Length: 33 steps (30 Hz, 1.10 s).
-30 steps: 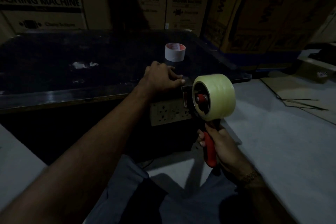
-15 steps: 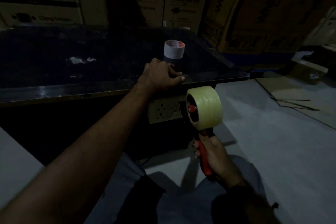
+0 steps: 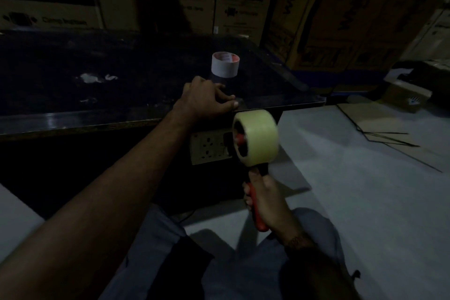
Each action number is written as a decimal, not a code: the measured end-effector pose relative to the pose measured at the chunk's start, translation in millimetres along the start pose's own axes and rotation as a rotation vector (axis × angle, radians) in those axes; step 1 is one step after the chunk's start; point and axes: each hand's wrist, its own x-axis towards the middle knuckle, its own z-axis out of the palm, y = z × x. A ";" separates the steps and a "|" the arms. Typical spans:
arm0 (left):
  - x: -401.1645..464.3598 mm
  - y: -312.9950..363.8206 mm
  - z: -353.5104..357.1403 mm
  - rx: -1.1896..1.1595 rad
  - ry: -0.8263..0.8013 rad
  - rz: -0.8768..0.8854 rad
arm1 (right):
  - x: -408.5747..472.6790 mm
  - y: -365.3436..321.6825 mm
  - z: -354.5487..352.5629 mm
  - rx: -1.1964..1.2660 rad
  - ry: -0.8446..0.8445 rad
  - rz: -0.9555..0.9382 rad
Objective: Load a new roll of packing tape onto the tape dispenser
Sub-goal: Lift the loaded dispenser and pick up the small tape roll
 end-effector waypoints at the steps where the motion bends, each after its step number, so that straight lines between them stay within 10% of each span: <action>1: -0.8 0.3 -0.1 0.007 0.003 0.001 | 0.5 1.9 3.2 -0.004 -0.004 -0.008; 9: -0.1 0.8 2.4 0.004 0.043 -0.006 | -14.6 71.7 -31.6 -0.005 0.109 0.165; 33: -23.6 17.8 -13.1 -0.340 0.243 -0.064 | -20.1 -5.2 -65.4 -0.062 0.161 -0.003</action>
